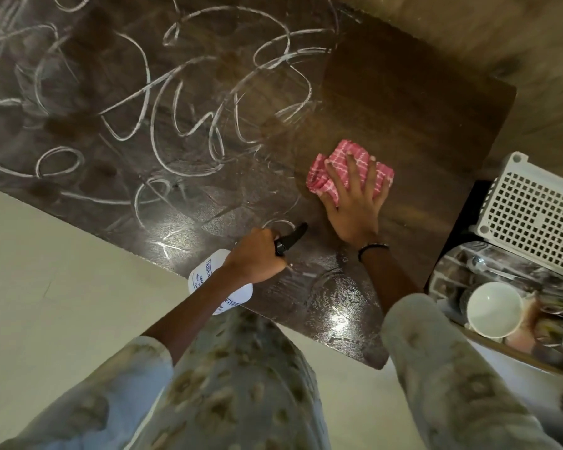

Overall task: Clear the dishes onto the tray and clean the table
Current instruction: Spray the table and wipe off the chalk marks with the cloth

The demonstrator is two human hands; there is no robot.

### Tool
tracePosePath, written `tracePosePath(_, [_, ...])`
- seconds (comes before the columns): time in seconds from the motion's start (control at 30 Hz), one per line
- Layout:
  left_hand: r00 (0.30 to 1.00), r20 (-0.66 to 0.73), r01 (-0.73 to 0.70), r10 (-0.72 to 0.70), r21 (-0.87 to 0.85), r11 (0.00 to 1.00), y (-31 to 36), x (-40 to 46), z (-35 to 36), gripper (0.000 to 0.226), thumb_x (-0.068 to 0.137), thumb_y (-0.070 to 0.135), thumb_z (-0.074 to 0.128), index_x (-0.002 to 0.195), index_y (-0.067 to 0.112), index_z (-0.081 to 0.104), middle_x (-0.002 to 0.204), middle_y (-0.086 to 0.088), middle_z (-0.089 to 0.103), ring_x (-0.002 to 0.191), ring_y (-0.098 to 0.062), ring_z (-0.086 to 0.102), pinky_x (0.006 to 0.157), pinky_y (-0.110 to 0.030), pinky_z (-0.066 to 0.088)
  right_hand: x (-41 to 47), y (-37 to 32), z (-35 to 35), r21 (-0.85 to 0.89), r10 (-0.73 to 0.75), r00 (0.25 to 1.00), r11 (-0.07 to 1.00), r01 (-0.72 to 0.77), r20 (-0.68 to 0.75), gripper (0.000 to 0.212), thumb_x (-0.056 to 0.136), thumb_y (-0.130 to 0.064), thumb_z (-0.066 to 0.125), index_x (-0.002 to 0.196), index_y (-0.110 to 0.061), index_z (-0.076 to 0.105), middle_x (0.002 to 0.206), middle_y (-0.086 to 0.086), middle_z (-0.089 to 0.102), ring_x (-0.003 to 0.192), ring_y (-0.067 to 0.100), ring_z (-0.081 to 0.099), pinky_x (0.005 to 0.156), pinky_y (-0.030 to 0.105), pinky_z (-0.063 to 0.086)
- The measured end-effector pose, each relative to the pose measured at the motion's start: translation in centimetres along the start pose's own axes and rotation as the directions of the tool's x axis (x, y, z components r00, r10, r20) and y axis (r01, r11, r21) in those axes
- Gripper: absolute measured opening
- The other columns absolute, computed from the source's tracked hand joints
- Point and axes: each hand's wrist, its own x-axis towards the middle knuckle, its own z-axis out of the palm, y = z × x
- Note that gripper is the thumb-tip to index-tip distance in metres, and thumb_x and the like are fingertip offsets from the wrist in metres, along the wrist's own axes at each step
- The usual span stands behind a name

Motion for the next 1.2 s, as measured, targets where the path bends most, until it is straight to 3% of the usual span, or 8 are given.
tracePosePath(0.17, [1.000,-0.001,-0.008,0.008,-0.095,0.995,-0.5,-1.3,-0.7,0.020,0.077,0.002,0.062,0.069,0.019,0.056,0.053,0.002,0.051,0.047,-0.015,0.048,0.048,-0.022,0.032,-4.3,-4.8,1.6,-0.005,-0.249,0.968,0.968,0.249,-0.011,0.056,0.090,-0.050,0.033,0.145,-0.037,0.035,0.157,0.005,0.026,0.144,0.041,0.013,0.109,0.065,-0.003])
tracePosePath(0.3, [0.999,-0.026,-0.022,0.020,-0.108,0.994,-0.8,-2.3,-0.8,0.039,0.078,0.001,0.063,0.057,0.027,0.043,0.049,0.007,0.045,0.044,-0.008,0.043,0.048,-0.018,0.030,-9.0,-1.1,2.2,-0.096,-0.388,0.919,0.914,0.394,0.070,0.055,0.091,-0.056,0.035,0.143,-0.038,0.038,0.156,0.003,0.027,0.145,0.038,0.015,0.112,0.065,0.005])
tracePosePath(0.4, [0.998,-0.045,-0.040,0.036,-0.109,0.993,-1.2,-2.7,-0.5,0.038,0.076,0.001,0.063,0.057,0.028,0.044,0.050,0.007,0.046,0.046,-0.009,0.046,0.048,-0.016,0.030,-8.4,1.9,1.4,-0.050,-0.234,0.972,0.971,0.236,0.035,0.054,0.094,-0.058,0.031,0.145,-0.039,0.034,0.157,0.002,0.024,0.144,0.038,0.015,0.110,0.068,0.011])
tracePosePath(0.57, [0.999,-0.049,-0.022,0.018,-0.079,0.997,-2.3,-3.1,0.2,0.008,0.075,0.003,0.061,0.072,0.009,0.056,0.064,-0.012,0.062,0.057,-0.027,0.059,0.050,-0.022,0.035,-3.8,-2.1,1.5,0.003,0.032,0.998,0.999,-0.032,-0.047,0.058,0.093,-0.060,0.031,0.147,-0.040,0.028,0.159,0.002,0.018,0.146,0.039,0.007,0.108,0.064,-0.006])
tracePosePath(0.8, [0.998,-0.032,-0.057,0.057,-0.022,0.998,-3.0,-5.7,1.2,0.005,0.074,0.012,0.059,0.076,0.008,0.058,0.059,-0.003,0.057,0.053,-0.021,0.048,0.051,-0.022,0.032,-9.3,-5.6,3.0,-0.008,-0.338,0.941,0.941,0.339,0.014,0.060,0.088,-0.051,0.041,0.146,-0.042,0.028,0.158,0.001,0.023,0.146,0.037,0.009,0.111,0.064,-0.001])
tracePosePath(0.9, [1.000,0.027,-0.010,0.010,0.000,1.000,-3.2,-7.3,2.4,0.008,0.073,0.009,0.059,0.075,0.015,0.053,0.077,-0.018,0.066,0.072,-0.036,0.062,0.060,-0.028,0.039,-11.8,-1.8,2.9,-0.011,-0.220,0.976,0.975,0.220,0.005,0.055,0.093,-0.054,0.036,0.146,-0.042,0.028,0.158,0.000,0.022,0.146,0.036,0.010,0.110,0.069,0.008])
tracePosePath(1.0, [0.994,0.108,0.018,-0.019,0.011,1.000,-3.5,-8.9,3.9,0.016,0.068,0.018,0.057,0.081,0.008,0.058,0.082,-0.019,0.067,0.081,-0.037,0.063,0.062,-0.030,0.042,-12.2,0.3,2.6,0.028,0.040,0.999,0.999,-0.040,0.005,0.058,0.092,-0.060,0.029,0.147,-0.039,0.029,0.159,0.003,0.020,0.145,0.039,0.008,0.109,0.065,0.000])
tracePosePath(1.2, [0.993,0.113,0.014,-0.017,0.029,0.999,-3.3,-11.2,5.9,0.039,0.077,0.033,0.056,0.099,0.001,0.065,0.061,-0.002,0.049,0.050,-0.015,0.044,0.046,-0.019,0.028,-12.3,0.1,2.7,0.007,0.065,0.997,0.998,-0.066,0.030,0.062,0.091,-0.063,0.026,0.148,-0.038,0.028,0.159,0.004,0.019,0.145,0.040,0.008,0.108,0.064,-0.003])
